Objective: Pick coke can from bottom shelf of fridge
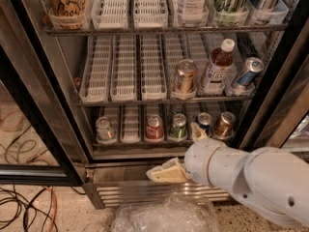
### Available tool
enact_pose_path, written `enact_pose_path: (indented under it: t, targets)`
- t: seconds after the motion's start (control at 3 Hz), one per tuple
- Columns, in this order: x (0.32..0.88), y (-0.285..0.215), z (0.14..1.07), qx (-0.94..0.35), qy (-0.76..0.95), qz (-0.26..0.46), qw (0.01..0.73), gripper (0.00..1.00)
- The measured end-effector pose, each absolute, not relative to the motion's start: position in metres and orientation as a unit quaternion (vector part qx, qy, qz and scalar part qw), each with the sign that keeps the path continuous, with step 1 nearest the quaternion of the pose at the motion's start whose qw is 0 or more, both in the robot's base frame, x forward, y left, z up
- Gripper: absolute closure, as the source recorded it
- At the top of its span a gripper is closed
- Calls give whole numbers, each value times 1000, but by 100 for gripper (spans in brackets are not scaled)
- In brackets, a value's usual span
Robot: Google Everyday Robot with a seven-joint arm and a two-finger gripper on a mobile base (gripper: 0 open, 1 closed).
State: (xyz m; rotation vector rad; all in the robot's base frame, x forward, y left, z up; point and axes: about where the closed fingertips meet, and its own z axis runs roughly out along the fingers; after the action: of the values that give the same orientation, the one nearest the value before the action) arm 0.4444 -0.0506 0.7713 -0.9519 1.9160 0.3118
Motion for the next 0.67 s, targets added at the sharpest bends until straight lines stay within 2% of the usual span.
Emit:
enact_pose_path:
  t: [0.67]
  targets:
    - [444,-12,726,-297,801,155,495,0]
